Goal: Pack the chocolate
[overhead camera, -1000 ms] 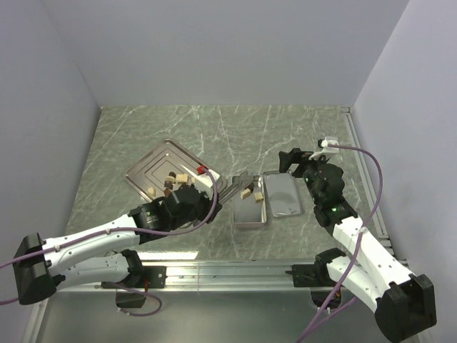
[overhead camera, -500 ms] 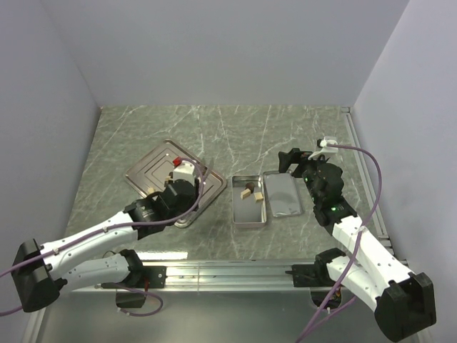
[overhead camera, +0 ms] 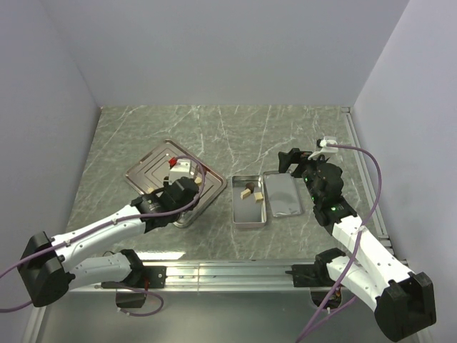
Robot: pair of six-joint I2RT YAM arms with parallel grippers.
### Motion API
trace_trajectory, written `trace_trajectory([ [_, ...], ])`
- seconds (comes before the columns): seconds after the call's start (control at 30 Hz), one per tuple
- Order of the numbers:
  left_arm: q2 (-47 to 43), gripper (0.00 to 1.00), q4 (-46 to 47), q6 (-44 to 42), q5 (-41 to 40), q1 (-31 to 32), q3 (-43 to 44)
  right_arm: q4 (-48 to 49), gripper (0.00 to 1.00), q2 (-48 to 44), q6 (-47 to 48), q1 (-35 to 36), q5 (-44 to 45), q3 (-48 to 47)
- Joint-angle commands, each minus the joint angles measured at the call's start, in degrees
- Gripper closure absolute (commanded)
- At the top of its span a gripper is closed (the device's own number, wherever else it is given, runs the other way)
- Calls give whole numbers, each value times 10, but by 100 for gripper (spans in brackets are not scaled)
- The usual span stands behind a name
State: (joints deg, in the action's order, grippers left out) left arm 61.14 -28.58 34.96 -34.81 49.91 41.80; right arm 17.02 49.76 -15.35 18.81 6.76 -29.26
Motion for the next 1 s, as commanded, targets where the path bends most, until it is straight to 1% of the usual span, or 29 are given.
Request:
trace_trajectory([
  [0.0,1,52,4,9,-1,-3,25,9,2,-2,7,-1,0,-28],
  [0.4,35,53,16,-8,27,-4,28,8,2,0,7,-1,0,-29],
  [0.97,33,54,27,-19,49,-3,24,8,2,1,7,-3,1,-30],
])
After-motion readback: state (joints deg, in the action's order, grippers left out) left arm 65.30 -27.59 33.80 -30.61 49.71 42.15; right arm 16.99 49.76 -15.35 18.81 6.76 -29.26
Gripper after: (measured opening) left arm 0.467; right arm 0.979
